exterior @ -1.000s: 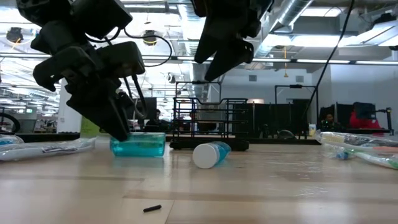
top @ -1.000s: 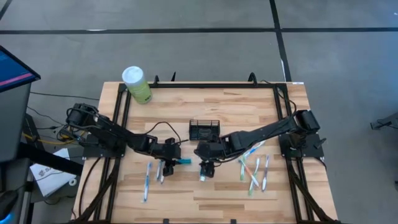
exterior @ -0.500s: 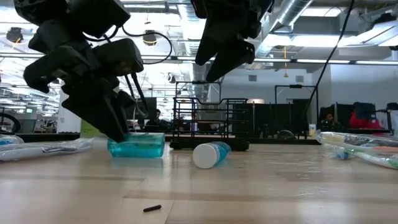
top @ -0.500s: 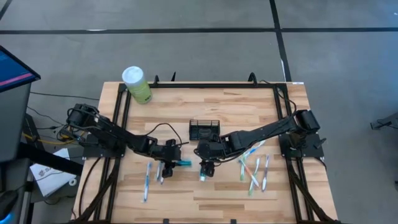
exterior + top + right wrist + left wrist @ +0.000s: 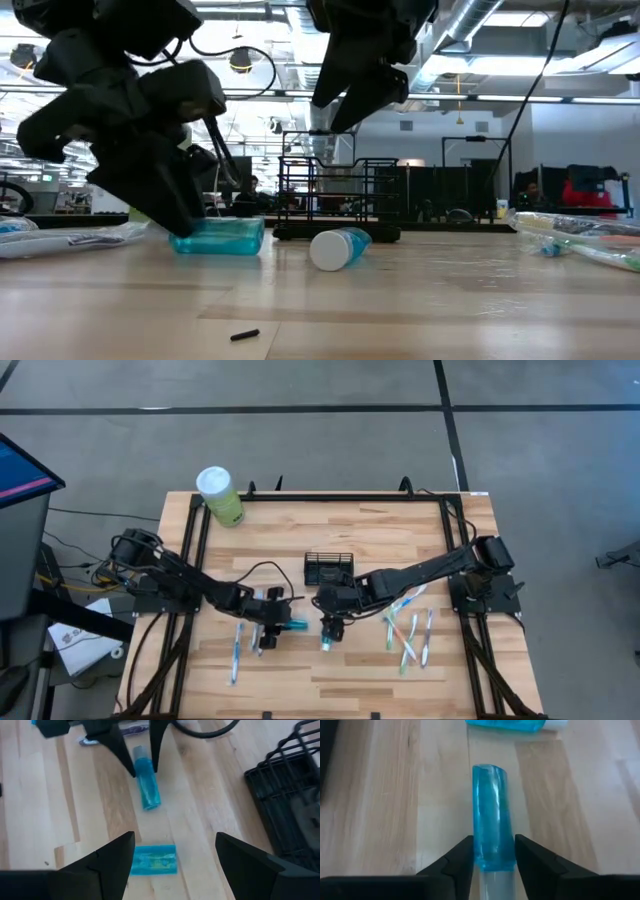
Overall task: Pick & Place toothbrushing station
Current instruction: Put the left blue mouthwash into the black mesh organizer
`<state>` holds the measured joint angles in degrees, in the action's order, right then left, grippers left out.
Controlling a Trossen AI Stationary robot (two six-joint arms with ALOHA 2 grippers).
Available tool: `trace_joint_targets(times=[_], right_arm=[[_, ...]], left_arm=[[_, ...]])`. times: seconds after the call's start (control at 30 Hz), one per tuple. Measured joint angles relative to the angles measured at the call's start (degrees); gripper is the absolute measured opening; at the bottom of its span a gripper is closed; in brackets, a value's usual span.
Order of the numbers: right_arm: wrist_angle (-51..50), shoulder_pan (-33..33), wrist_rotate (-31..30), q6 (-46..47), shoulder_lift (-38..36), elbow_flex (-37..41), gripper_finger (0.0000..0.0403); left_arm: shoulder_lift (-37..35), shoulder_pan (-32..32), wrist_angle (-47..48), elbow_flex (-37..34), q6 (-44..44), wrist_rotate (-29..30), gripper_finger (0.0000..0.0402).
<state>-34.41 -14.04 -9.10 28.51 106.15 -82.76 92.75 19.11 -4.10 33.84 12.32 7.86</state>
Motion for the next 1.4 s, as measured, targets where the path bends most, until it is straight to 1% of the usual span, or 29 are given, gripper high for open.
trace_joint_targets(times=[0.2, 0.33, 0.43, 0.63, 0.7, 1.0, 1.1, 1.27, 1.4], right_arm=[[-0.12, 0.39, 0.0, 0.0, 0.0, 0.0, 0.027], [-0.14, 0.39, 0.02, 0.0, -0.02, 0.0, 0.027], [-0.23, 0.39, 0.02, 0.0, -0.02, 0.0, 0.027], [-0.31, 0.39, 0.02, 0.0, -0.02, 0.02, 0.027], [-0.31, 0.39, 0.02, 0.0, -0.02, 0.02, 0.027], [-0.04, 0.39, 0.33, 0.0, -0.02, 0.06, 0.027], [2.28, 0.39, 1.58, -0.29, -0.02, 0.07, 0.027], [9.18, 1.18, 2.72, -1.81, -0.02, 0.07, 0.027], [8.76, 2.48, 3.76, -1.96, -0.02, 0.07, 0.027]], left_arm=[[0.72, 0.15, 0.3, -0.08, 0.17, 0.3, 0.0192], [0.35, 0.15, 0.2, -0.08, 0.08, 0.35, 0.0204], [0.32, 0.15, 0.17, -0.08, 0.13, 0.75, 0.0192], [0.28, 0.13, 0.15, -0.08, 0.23, 1.11, 0.0137], [0.3, 0.13, 0.1, -0.08, 0.36, 1.13, 0.0127], [-1.28, 0.09, 0.55, -0.28, 1.61, 1.13, 0.0118], [-2.28, 0.09, 0.85, -0.35, 1.61, 1.43, 0.0111], [-2.78, 0.09, -0.22, -0.26, 1.66, 1.79, 0.0111], [-4.1, 0.1, -1.17, -0.24, 1.68, 1.83, 0.0109]])
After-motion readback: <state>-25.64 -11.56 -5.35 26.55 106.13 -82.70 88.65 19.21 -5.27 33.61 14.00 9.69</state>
